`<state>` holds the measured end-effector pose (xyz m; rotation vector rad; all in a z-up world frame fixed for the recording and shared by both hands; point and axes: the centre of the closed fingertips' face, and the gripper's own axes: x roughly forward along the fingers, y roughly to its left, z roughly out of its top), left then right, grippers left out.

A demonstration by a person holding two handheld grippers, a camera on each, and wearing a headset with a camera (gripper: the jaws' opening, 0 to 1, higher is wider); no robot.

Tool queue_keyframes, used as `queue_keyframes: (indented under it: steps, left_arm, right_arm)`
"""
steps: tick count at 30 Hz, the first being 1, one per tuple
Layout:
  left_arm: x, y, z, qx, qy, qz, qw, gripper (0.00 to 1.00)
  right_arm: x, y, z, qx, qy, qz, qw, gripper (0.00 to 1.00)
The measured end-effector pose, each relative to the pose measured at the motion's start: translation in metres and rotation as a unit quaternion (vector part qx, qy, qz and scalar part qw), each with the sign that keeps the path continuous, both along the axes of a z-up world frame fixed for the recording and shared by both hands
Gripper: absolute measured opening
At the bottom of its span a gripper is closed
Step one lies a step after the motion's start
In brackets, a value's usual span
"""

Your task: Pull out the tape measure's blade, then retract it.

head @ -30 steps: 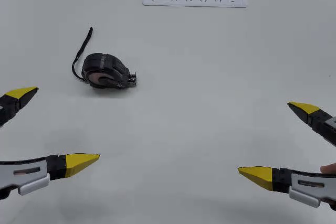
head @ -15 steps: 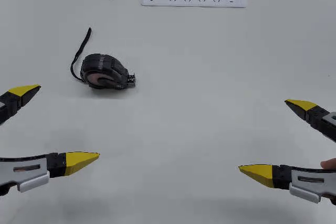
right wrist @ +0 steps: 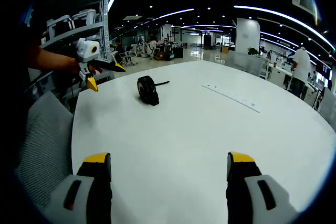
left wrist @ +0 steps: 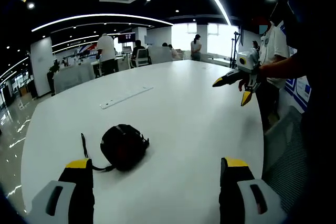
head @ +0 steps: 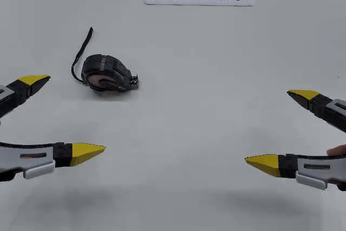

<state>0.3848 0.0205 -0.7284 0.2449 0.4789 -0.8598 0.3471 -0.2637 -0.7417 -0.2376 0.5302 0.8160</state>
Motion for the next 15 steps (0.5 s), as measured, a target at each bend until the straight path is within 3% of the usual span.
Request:
queue_keyframes:
  steps: [15]
  left_arm:
    - [0.019,-0.009,-0.008,0.008,0.006,-0.023,0.9997,0.97]
  right_arm:
    - [0.021,0.008,-0.005,-0.004,-0.002,0.027,0.9996,0.91]
